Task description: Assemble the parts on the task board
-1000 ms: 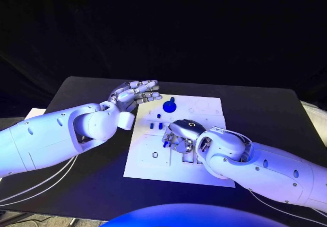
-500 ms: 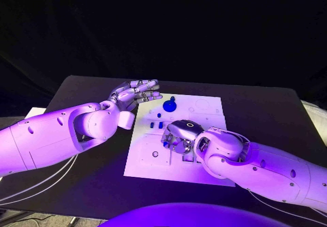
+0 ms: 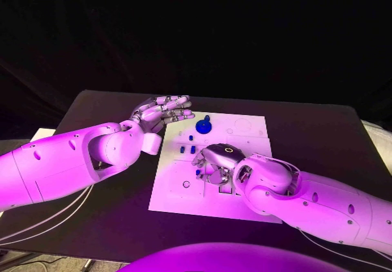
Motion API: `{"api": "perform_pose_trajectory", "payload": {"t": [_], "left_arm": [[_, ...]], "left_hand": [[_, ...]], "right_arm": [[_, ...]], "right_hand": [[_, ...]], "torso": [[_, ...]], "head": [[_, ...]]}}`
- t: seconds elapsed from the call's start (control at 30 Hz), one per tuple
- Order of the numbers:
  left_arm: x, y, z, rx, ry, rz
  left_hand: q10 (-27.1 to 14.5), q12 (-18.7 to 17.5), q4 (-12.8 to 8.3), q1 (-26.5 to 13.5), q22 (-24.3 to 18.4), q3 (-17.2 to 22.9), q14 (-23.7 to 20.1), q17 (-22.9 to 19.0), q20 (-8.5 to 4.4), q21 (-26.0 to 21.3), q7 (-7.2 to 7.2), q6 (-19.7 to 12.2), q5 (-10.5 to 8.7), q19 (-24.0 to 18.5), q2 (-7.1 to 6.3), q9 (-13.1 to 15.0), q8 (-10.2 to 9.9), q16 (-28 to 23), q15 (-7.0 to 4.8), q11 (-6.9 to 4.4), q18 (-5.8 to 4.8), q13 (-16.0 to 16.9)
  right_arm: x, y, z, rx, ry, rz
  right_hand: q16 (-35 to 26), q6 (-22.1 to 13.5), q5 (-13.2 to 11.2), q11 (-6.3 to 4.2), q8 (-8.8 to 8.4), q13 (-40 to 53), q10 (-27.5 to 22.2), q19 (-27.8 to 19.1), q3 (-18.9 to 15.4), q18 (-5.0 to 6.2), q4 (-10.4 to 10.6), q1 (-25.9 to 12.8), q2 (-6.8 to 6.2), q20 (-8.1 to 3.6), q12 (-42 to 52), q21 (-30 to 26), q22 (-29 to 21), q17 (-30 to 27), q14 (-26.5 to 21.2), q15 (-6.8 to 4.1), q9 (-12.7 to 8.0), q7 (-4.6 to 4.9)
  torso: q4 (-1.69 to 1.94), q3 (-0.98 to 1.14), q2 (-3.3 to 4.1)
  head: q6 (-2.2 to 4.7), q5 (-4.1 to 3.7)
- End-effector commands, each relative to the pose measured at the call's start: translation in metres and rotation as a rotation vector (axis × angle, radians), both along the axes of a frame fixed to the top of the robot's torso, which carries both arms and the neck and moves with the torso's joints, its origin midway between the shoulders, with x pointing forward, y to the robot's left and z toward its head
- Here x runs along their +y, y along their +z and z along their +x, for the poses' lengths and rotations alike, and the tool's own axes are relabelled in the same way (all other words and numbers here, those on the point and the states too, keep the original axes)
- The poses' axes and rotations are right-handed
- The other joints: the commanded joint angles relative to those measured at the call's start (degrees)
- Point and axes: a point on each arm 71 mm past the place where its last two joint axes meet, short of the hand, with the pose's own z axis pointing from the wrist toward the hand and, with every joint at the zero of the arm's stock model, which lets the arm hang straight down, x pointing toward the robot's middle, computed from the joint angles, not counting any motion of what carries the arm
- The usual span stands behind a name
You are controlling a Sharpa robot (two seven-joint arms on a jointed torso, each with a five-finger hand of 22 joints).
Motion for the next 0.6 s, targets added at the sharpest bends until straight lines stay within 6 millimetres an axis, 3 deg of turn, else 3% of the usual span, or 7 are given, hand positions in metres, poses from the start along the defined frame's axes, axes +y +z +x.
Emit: {"api": "perform_pose_trajectory", "payload": {"t": [0.03, 0.17, 0.37, 0.53, 0.6], "left_arm": [[-0.001, 0.000, 0.000, -0.008, -0.015, -0.003], [0.000, 0.000, 0.000, -0.007, -0.013, 0.003], [-0.001, -0.001, 0.000, -0.006, -0.016, 0.004], [-0.001, -0.001, 0.000, -0.006, -0.017, 0.004], [-0.001, -0.001, 0.000, -0.006, -0.018, 0.003]], "left_hand": [[0.02, -0.23, 0.22, -0.43, -0.11, 0.16, 0.43, -0.09, 0.03, 0.34, 0.21, 0.02, 0.23, 0.57, 0.00, -0.02, -0.30, -0.43, 0.09, 0.23, 0.75, 0.02], [0.02, -0.23, 0.22, -0.43, -0.11, 0.16, 0.43, -0.09, 0.03, 0.34, 0.21, 0.02, 0.23, 0.57, 0.00, -0.02, -0.30, -0.43, 0.09, 0.23, 0.75, 0.02], [-0.05, -0.27, 0.21, -0.47, -0.22, 0.15, 0.44, -0.10, 0.03, 0.33, 0.25, -0.05, 0.21, 0.58, -0.06, -0.03, -0.33, -0.52, 0.10, 0.26, 0.74, 0.01], [-0.07, -0.28, 0.24, -0.61, -0.31, 0.08, 0.45, -0.11, 0.05, 0.32, 0.27, -0.08, 0.18, 0.59, -0.16, -0.03, -0.34, -0.58, 0.13, 0.29, 0.73, 0.01], [-0.08, -0.28, 0.24, -0.62, -0.31, 0.07, 0.46, -0.11, 0.05, 0.32, 0.27, -0.09, 0.18, 0.59, -0.17, -0.03, -0.34, -0.59, 0.13, 0.29, 0.73, 0.02]], "right_arm": [[-0.008, 0.001, 0.002, -0.027, -0.049, 0.023], [-0.014, 0.011, 0.001, -0.040, -0.062, 0.046], [-0.035, 0.037, 0.006, -0.076, -0.102, 0.056], [-0.060, 0.052, 0.018, -0.086, -0.151, 0.005], [-0.072, 0.055, 0.023, -0.087, -0.166, -0.021]], "right_hand": [[-0.15, 0.64, 0.34, -0.40, 0.20, 0.22, 0.73, -0.05, -0.64, 0.88, -0.04, -0.11, 0.57, 0.40, 0.82, -0.19, -0.08, -0.25, -0.20, 0.11, 0.18, -0.26], [-0.39, 1.49, 0.74, -0.70, 0.38, 0.23, 1.33, 0.06, -0.79, 0.87, -0.17, 0.32, 1.17, 0.26, 1.74, -0.14, -0.03, -0.67, -0.32, -0.10, 0.29, -0.60], [-0.63, 2.42, 0.81, -1.03, 0.56, 0.17, 1.83, 0.16, -1.04, 0.86, -0.18, 0.42, 1.21, 0.11, 2.40, -0.10, 0.03, -1.05, -0.42, -0.33, 0.38, -1.05], [-0.78, 2.10, 0.57, -1.67, 0.10, -0.07, 0.87, 0.12, -2.48, 0.89, -0.01, 0.08, 0.25, -0.16, 2.26, -0.25, -0.14, -1.31, -0.43, -0.84, 0.19, -2.23], [-0.98, 0.76, 1.43, -2.01, -0.15, -0.23, -1.37, 0.19, -3.98, 0.95, 0.14, -0.10, -0.49, -0.93, 1.15, -0.27, -0.17, -1.55, -0.43, -2.09, -0.04, -2.89]], "torso": [[0.00, 0.07, -0.04], [-0.16, 0.07, -0.05], [-0.10, -0.02, -0.03], [-0.21, -0.03, -0.05], [-0.26, -0.08, -0.10]], "head": [[0.12, 0.05], [0.30, -0.08], [0.65, -0.36], [1.03, -0.73], [1.14, -0.90]]}}
